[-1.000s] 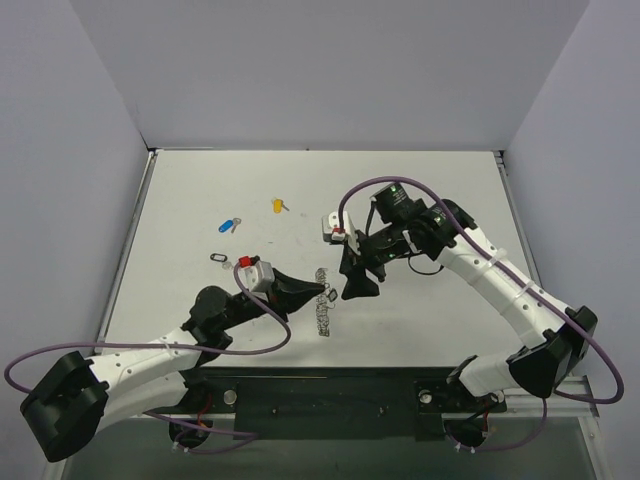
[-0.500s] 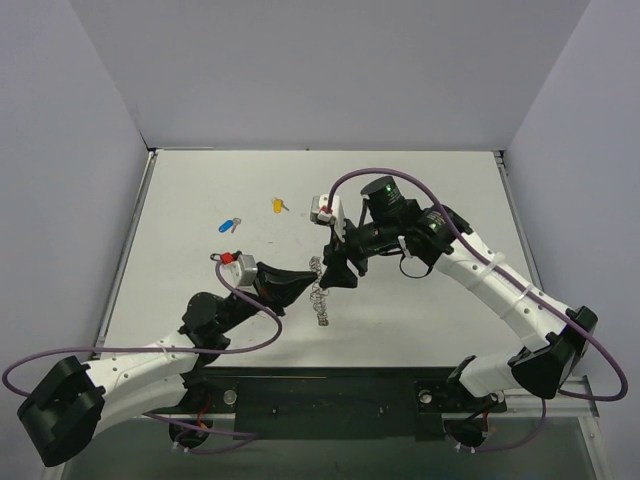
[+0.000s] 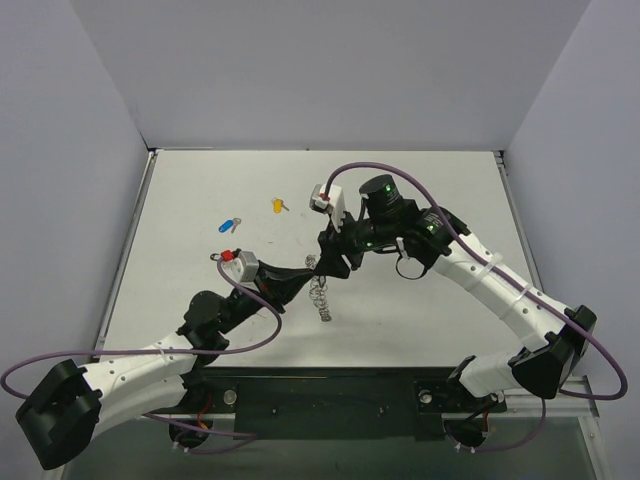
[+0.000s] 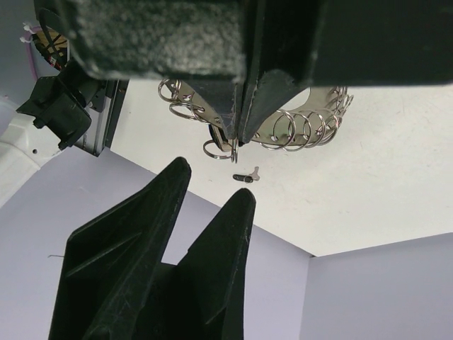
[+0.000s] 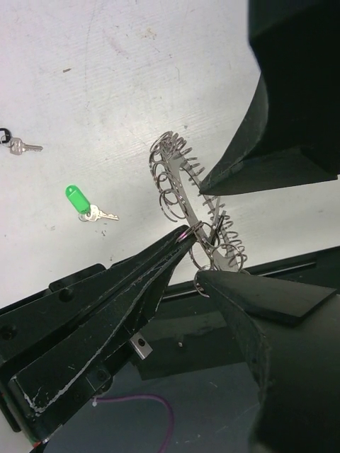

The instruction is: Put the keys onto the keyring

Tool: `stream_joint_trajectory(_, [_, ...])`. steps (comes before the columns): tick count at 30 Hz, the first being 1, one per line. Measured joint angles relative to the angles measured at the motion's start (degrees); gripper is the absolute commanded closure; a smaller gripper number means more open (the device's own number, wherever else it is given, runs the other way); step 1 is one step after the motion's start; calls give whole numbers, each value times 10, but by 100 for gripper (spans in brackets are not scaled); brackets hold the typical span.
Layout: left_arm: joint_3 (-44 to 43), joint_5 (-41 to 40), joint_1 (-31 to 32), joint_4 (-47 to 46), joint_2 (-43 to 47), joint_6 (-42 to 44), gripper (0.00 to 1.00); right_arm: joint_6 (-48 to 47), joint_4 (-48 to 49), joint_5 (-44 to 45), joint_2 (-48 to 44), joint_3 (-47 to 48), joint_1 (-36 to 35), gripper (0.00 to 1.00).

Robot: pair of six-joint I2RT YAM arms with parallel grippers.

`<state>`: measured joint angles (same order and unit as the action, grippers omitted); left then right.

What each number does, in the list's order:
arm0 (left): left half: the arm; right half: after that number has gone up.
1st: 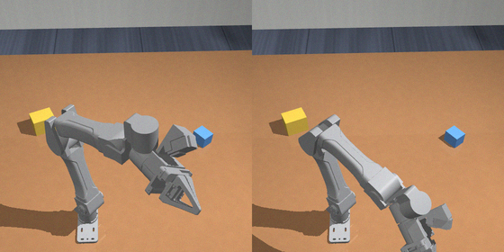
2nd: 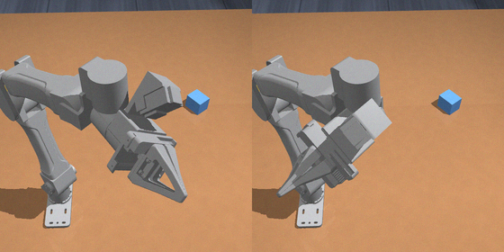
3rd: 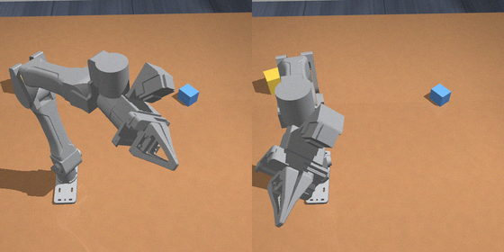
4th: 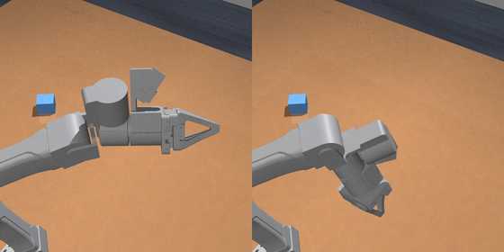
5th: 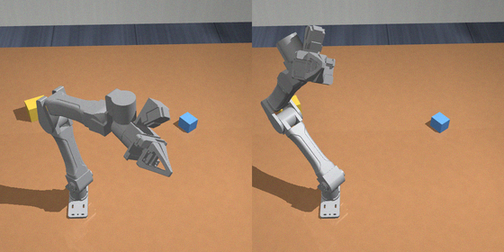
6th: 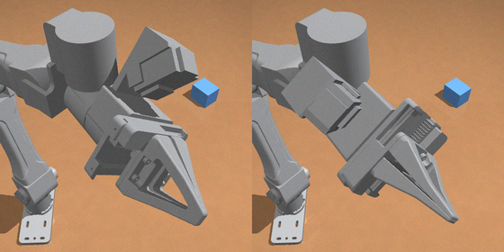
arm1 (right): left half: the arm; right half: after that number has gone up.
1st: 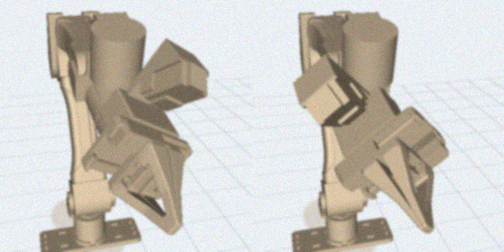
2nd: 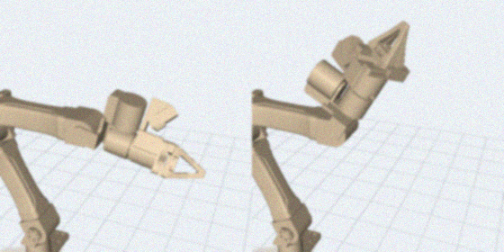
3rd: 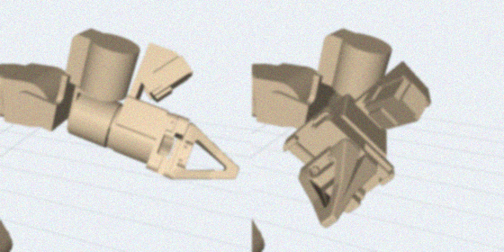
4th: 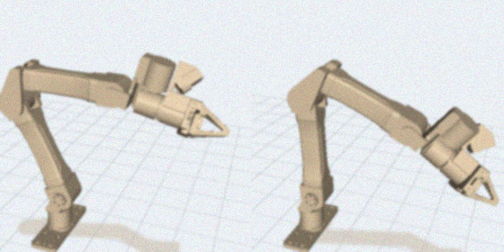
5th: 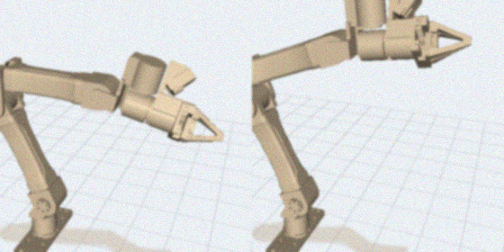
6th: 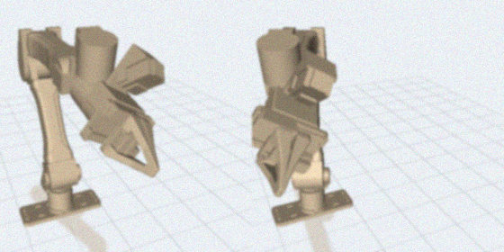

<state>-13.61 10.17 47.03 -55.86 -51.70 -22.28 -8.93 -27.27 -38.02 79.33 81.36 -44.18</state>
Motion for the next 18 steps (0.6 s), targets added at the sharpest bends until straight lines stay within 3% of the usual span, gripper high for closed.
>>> stream_joint_trajectory(9, [0, -15, 0, 9, 2, -1, 100, -3, 0, 44, 0, -20, -24, 65])
stream_joint_trajectory(18, [0, -24, 0, 21, 3, -6, 100, -16, 0, 76, 0, -20, -28, 85])
